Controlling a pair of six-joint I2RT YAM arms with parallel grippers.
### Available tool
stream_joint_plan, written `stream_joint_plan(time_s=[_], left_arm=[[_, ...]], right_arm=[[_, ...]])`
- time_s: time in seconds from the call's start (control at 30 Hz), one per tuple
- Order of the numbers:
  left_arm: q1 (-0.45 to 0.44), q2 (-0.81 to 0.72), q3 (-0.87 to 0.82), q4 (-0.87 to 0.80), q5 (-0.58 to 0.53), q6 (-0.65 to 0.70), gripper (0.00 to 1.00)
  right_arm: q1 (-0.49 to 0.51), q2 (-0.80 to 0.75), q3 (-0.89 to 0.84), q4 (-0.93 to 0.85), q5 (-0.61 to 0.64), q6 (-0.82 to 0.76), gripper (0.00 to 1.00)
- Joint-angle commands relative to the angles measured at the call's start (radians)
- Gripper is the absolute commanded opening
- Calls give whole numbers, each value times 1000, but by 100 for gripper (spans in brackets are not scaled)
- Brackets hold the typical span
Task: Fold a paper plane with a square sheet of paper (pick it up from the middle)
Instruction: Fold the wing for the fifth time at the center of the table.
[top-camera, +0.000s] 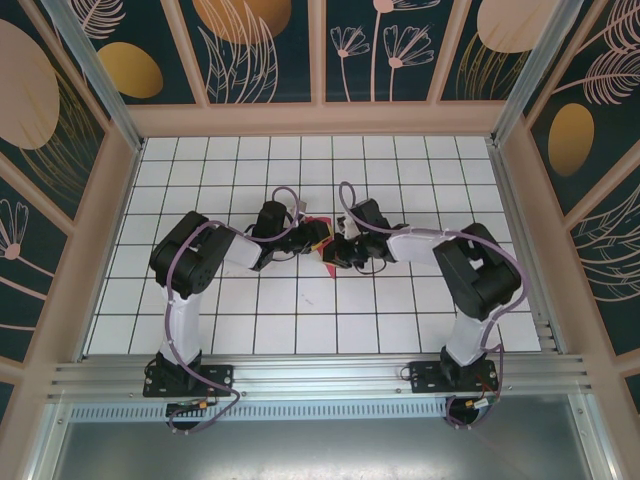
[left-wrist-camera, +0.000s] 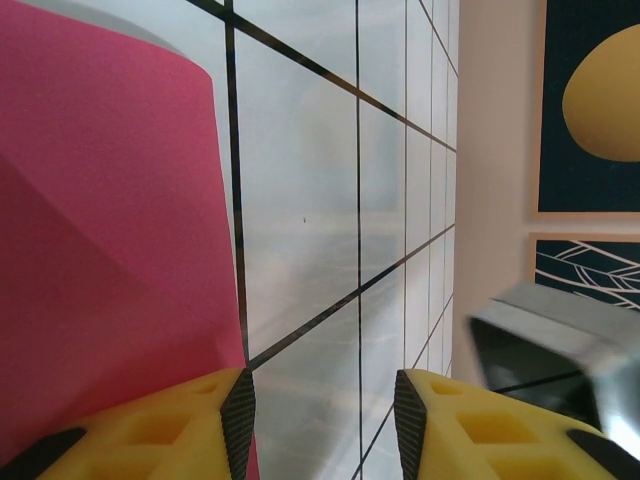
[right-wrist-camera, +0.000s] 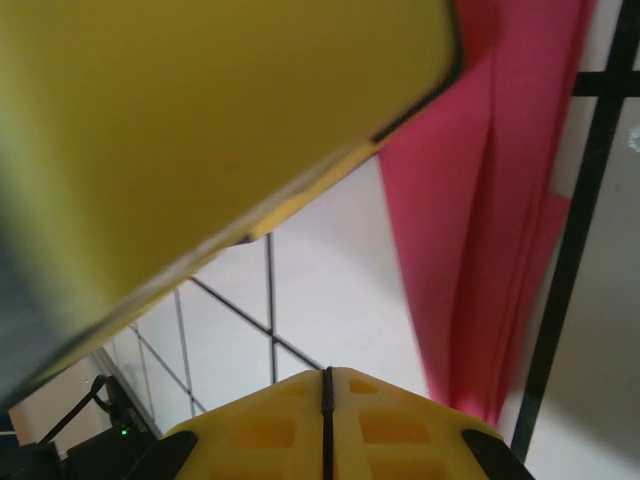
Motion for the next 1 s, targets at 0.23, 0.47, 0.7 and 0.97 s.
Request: stream_joint_plan(time_s=[0.23, 0.47, 0.7, 0.97], left_arm=[[6, -16, 58, -128, -36, 106, 45], [24, 20, 141, -195, -52, 183, 45], [51, 40, 146, -177, -48, 223, 45], [52, 71, 144, -142, -31, 244, 45]], right_arm=[[-31, 83, -81, -59, 66, -35, 4], [-42, 77, -153, -51, 42, -65, 0], [-41, 69, -172, -53, 36, -78, 0], [-40, 68, -160, -59, 30, -79, 0]])
